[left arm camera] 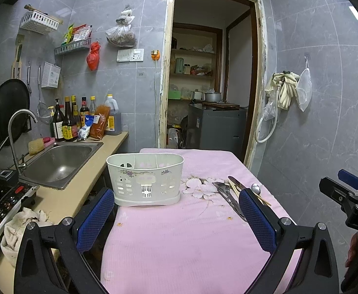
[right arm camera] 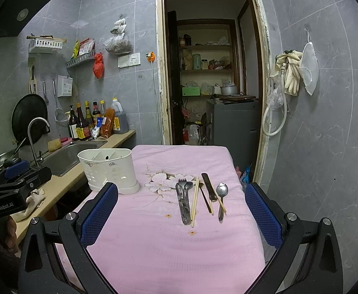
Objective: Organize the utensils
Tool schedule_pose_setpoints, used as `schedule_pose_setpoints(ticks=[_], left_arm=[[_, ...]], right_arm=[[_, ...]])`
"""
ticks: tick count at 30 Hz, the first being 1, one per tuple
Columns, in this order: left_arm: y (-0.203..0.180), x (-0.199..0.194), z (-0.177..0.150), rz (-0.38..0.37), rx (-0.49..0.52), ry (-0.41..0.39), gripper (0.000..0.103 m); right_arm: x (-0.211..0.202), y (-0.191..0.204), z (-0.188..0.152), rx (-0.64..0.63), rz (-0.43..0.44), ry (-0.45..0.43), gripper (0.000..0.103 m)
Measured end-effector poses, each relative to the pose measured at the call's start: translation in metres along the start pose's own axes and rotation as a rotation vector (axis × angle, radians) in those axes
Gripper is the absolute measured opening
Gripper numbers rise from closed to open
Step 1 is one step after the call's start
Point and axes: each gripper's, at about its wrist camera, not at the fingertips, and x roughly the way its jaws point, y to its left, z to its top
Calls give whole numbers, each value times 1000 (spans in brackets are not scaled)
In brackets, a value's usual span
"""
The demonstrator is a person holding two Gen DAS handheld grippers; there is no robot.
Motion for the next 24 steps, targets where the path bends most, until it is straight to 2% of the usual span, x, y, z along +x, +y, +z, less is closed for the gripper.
schedule_pose_setpoints(ticks=[24], left_arm=[[-1, 5, -6, 1, -1, 9, 102]], right_arm=[[6, 0, -2, 1, 1, 7, 102]])
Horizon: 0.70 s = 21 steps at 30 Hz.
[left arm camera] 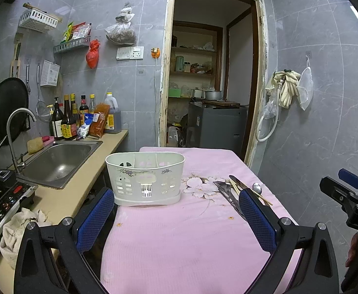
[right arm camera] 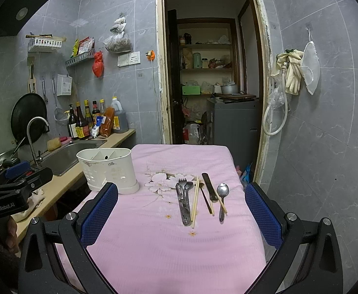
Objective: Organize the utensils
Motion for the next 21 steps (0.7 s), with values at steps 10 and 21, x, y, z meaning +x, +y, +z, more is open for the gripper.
schedule_pose_setpoints(ticks=[10, 21], left_arm=[[-1, 1, -1, 0, 0, 2, 102], [-1, 20, -6, -6, 4, 17, 102]], right_arm=[[5, 0, -2, 2, -1, 2, 102], [12, -5, 1, 9, -7, 13, 102]])
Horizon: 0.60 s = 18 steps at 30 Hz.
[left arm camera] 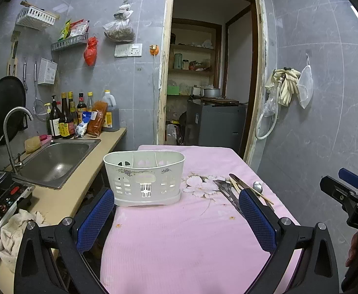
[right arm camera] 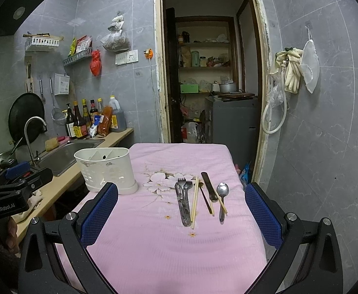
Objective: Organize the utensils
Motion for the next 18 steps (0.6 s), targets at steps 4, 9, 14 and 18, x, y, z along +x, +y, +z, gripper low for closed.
schedule_pose_setpoints(ticks=[4, 9, 14, 18], left_arm=[[0, 0, 1, -2, 0, 3, 102], [2, 4, 3, -15, 3, 11, 102], [7, 16, 12, -39, 12, 27, 102], [7, 29, 22, -86, 33, 29, 102]], right_arm=[[1, 1, 0, 3, -6, 4, 102], [4, 2, 2, 10, -18, 7, 102], [8, 3, 8, 17, -43, 6, 102], [15, 3, 19, 23, -78, -10, 102]])
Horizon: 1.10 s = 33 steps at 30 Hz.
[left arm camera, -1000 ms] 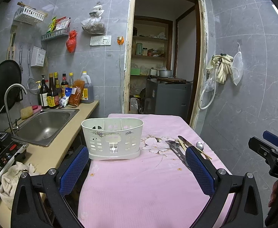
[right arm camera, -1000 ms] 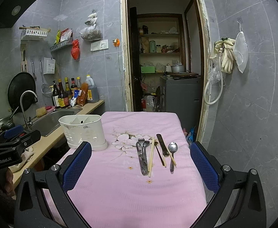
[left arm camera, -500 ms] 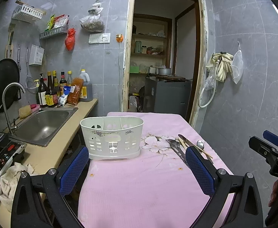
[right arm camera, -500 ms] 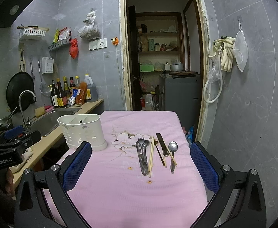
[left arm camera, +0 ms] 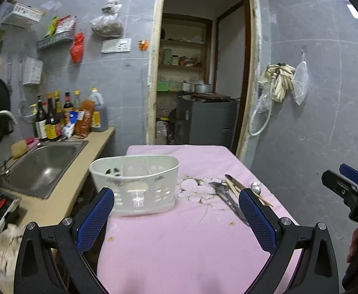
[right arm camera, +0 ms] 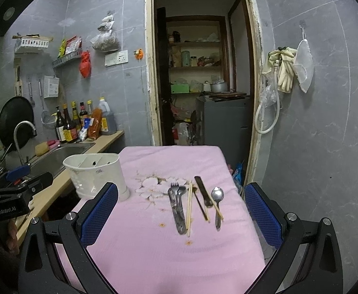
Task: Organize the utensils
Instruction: 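Grasp a silver fork with the left tool while the right tool grasps a thin utensil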
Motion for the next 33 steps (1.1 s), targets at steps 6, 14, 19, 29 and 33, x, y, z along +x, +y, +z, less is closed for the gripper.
schedule_pose_setpoints(ticks=[6, 14, 19, 29, 33], left_arm=[[0, 29, 21, -79, 29, -9, 102], [-18, 76, 36, -204, 22, 30, 102], [-42, 105, 36, -288, 4, 75, 102], [-74, 176, 19, -254, -67, 221, 94], [-80, 206, 7, -190, -105, 294, 90]], right_arm=[[15, -2, 19, 32, -62, -19, 102], [42, -25, 39, 81, -50, -5, 102], [66, -43, 46, 55, -48, 29, 102], [152, -92, 34, 44, -21, 182, 102], [191, -108, 19, 51, 53, 246, 101]])
